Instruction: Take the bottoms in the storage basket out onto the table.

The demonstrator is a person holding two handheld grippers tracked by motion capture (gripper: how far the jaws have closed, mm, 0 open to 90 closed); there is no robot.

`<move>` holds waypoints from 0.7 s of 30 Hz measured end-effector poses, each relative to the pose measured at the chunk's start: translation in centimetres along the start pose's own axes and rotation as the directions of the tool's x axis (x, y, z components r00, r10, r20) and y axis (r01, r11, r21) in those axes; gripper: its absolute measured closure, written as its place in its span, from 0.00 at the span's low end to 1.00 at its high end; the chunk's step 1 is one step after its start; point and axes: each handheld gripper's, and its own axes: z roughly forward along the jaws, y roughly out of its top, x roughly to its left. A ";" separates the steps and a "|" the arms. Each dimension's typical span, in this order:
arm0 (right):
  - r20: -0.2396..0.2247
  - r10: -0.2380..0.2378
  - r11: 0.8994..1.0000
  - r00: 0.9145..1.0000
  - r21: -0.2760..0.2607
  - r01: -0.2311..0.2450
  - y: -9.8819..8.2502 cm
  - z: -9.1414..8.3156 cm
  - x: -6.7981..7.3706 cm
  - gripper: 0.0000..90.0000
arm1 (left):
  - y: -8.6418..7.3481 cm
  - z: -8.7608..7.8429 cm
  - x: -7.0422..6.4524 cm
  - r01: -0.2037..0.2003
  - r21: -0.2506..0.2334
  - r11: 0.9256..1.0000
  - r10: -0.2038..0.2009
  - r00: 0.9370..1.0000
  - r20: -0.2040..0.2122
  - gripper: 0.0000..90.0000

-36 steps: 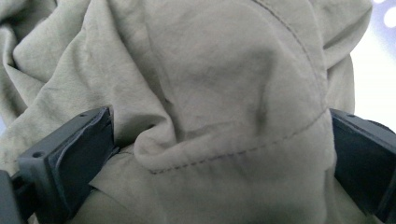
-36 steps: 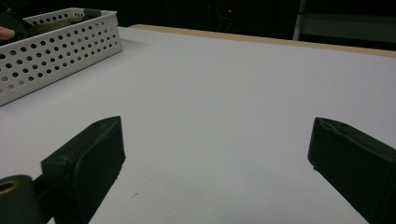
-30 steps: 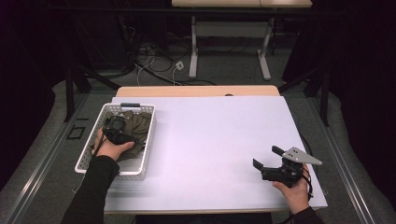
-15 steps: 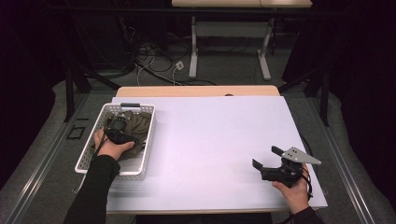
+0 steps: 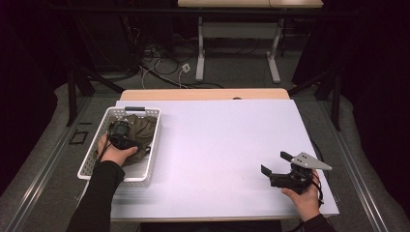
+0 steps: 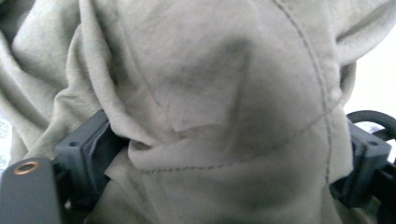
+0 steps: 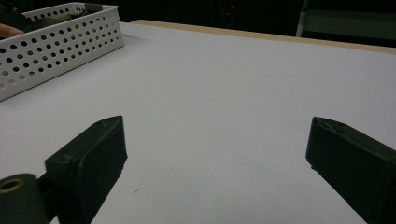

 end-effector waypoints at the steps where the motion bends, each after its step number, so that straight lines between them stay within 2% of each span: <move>1: 0.000 -0.001 1.000 1.000 0.002 0.001 0.0 0.0 0.0 0.06 | 0.0 0.0 0.0 0.003 -0.002 1.000 -0.003 1.000 -0.001 0.16; 10: 0.001 -0.001 1.000 1.000 0.008 0.001 0.0 0.0 0.0 0.07 | 0.0 -0.2 0.1 0.012 -0.002 1.000 -0.012 1.000 -0.004 0.24; 21: 0.001 0.001 1.000 1.000 0.005 -0.001 0.0 0.0 -0.2 0.07 | 0.0 -0.6 0.0 0.012 -0.008 1.000 -0.012 1.000 0.000 0.39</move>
